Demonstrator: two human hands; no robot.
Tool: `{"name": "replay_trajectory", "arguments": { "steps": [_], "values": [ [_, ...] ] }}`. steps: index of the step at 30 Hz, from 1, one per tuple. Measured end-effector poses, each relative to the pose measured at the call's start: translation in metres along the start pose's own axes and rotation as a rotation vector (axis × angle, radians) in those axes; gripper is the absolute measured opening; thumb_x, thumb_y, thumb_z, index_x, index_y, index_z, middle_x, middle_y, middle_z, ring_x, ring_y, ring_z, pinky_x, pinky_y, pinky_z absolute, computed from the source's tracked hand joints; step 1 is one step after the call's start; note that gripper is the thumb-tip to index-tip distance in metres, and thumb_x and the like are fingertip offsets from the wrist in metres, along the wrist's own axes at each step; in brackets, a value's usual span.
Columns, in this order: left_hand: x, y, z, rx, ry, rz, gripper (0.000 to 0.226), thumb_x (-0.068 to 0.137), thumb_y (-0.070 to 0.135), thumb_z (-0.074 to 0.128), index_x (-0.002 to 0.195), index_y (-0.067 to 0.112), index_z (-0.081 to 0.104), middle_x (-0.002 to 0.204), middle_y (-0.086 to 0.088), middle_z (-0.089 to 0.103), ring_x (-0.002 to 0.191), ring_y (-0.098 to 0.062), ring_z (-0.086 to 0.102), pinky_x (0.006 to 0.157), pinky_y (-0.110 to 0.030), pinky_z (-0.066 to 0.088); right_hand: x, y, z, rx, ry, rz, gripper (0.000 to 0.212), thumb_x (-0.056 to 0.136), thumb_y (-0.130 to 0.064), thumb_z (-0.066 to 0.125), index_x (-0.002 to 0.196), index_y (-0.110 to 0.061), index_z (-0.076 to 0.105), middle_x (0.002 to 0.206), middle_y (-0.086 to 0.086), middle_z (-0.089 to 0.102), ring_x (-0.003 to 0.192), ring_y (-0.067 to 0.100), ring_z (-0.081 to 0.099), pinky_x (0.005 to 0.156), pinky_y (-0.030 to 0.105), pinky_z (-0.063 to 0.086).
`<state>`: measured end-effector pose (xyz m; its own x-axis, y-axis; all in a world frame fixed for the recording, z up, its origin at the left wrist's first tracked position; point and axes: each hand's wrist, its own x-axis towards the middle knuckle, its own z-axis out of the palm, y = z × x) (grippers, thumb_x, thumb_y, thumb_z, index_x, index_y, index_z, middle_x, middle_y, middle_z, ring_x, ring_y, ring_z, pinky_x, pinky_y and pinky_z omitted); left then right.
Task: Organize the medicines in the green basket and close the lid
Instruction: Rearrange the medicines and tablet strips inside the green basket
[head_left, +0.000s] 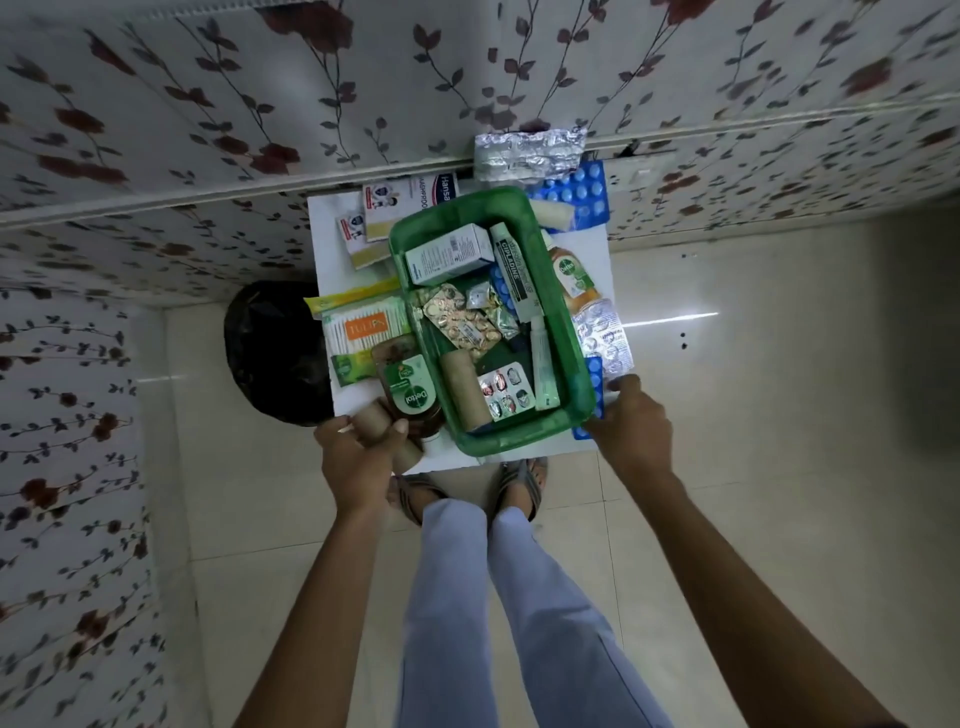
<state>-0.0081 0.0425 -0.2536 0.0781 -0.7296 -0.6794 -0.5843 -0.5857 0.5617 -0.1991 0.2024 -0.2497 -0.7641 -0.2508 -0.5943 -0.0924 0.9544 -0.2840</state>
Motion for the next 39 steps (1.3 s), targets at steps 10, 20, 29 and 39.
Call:
{"name": "replay_trajectory", "arguments": {
  "steps": [10,20,29,39],
  "values": [
    [0.003,-0.002,-0.011,-0.222,-0.050,-0.030,0.045,0.075,0.010,0.072,0.114,-0.003,0.053,0.115,-0.019,0.062,0.102,-0.030,0.061,0.069,-0.034,0.052,0.008,0.003,0.000,0.043,-0.076,0.059,0.023,0.076,-0.027,0.068,0.073,-0.011,0.050,0.080,0.013,0.059,0.077,0.031,0.055,0.055,0.030,0.035],
    [-0.030,0.039,-0.035,-0.354,0.040,0.177,0.035,0.079,0.009,0.068,0.107,0.021,0.051,0.108,0.000,0.061,0.101,-0.018,0.059,0.096,-0.045,0.048,-0.034,-0.044,-0.081,0.175,0.278,-0.412,0.018,0.089,-0.015,0.054,0.105,-0.008,0.060,0.083,0.005,0.063,0.074,0.024,0.056,0.067,0.029,0.041],
    [-0.049,0.084,-0.020,-0.351,-0.054,0.360,0.044,0.079,0.009,0.068,0.118,0.016,0.050,0.112,-0.001,0.062,0.090,-0.005,0.061,0.080,-0.030,0.051,-0.037,-0.092,-0.033,-0.467,0.208,-0.602,0.010,0.064,-0.009,0.070,0.074,-0.010,0.068,0.055,0.010,0.066,0.058,0.031,0.061,0.061,0.031,0.044],
    [-0.065,0.093,0.040,0.018,-0.332,0.436,0.038,0.074,0.026,0.072,0.105,0.033,0.051,0.100,0.000,0.060,0.087,-0.017,0.061,0.070,-0.032,0.052,0.009,-0.031,-0.055,0.010,0.287,-0.329,0.028,0.087,-0.016,0.053,0.113,-0.010,0.062,0.107,0.017,0.068,0.092,0.033,0.064,0.081,0.037,0.049]
  ]
}}
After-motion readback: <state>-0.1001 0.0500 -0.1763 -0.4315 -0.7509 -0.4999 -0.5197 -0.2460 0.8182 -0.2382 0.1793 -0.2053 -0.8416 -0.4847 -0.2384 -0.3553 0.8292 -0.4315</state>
